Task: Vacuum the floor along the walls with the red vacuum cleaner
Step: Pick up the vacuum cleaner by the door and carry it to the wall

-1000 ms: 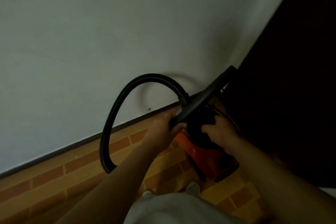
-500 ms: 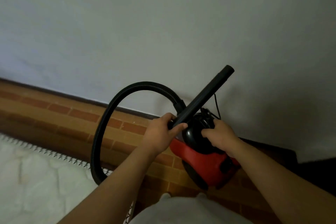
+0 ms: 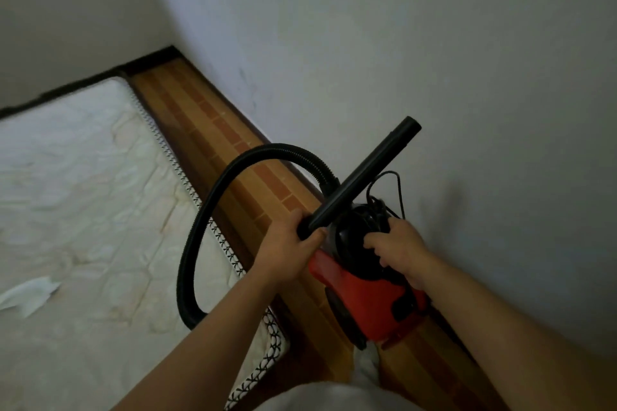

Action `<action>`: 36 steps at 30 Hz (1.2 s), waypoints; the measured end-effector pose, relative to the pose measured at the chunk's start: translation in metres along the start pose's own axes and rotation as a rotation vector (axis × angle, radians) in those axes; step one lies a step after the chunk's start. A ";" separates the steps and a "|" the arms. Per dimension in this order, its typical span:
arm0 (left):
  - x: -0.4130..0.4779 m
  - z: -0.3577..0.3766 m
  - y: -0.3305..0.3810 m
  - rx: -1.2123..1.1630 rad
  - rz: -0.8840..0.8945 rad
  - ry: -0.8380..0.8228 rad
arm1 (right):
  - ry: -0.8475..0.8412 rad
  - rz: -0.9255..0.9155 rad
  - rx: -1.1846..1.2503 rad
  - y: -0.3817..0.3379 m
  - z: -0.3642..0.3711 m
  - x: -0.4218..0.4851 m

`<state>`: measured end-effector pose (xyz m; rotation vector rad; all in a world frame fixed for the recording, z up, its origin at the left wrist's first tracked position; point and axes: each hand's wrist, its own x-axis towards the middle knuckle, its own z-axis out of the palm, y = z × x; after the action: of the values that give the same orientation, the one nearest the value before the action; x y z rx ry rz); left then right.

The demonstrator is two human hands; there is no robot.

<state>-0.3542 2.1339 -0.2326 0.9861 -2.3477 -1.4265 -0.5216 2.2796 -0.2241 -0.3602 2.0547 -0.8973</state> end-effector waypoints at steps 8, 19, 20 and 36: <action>0.031 -0.013 0.010 -0.005 -0.118 0.246 | -0.188 -0.097 -0.028 -0.049 -0.017 0.068; 0.064 -0.038 0.013 0.003 -0.171 0.480 | -0.328 -0.190 -0.130 -0.131 0.009 0.134; 0.068 -0.043 0.010 0.000 -0.174 0.503 | -0.337 -0.201 -0.135 -0.140 0.015 0.140; 0.226 -0.217 -0.081 -0.136 -0.261 0.657 | -0.343 -0.247 -0.186 -0.339 0.148 0.296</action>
<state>-0.3795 1.8116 -0.2256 1.4836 -1.6735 -1.0880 -0.6044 1.8131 -0.2150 -0.8257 1.8012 -0.7283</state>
